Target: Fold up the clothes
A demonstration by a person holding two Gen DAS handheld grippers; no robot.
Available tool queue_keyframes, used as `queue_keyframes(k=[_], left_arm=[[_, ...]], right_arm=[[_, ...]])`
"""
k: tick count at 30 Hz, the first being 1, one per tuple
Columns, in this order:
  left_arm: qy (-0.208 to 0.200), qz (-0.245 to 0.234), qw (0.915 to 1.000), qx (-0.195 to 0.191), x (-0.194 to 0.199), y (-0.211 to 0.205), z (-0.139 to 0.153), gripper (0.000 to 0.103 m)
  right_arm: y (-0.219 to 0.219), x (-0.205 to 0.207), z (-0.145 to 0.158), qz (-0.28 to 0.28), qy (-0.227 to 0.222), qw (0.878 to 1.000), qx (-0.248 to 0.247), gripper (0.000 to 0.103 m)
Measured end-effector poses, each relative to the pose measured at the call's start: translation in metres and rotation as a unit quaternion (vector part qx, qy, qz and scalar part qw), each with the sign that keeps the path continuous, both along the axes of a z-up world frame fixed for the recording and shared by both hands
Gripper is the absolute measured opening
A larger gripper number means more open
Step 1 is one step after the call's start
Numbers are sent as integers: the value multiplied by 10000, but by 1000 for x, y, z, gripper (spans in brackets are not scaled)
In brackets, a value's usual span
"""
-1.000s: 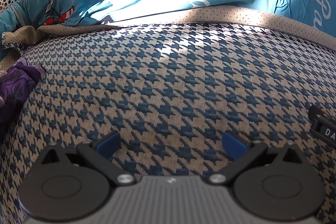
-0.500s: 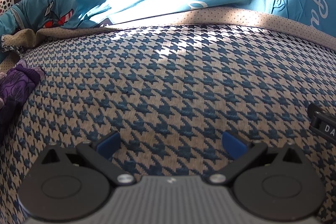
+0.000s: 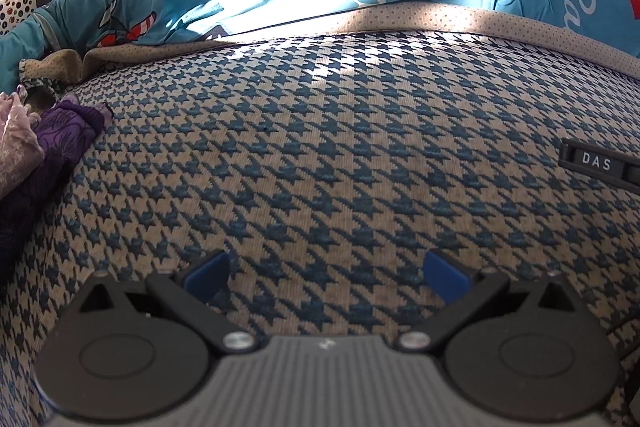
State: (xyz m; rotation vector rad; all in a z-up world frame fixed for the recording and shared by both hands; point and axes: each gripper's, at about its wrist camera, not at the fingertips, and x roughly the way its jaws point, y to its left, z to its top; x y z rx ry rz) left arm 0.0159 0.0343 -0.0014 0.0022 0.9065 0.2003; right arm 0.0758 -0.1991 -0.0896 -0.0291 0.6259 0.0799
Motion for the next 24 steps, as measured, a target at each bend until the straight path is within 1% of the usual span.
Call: queue_keyframes(k=[5,10,17,22,24], left_arm=[[-32,-30,10000,-10,-27,-2,4,103],[64,-58,10000,24,-47,-1,3,103],[79,12,9998,157,-53,4,4,103],[46,252,9996,-69,-58,14,3,103],[56,275,9996,-106,-56,15,2,103]], right_arm=[[0,0,0,-1,0,10000,0,103],[0,0,0,0,0,10000,1,103],[0,0,0,-1,0,10000,0,103],[0,0,0,-2,0,10000,0,103],[0,0,0,-3,0,10000,0,103]])
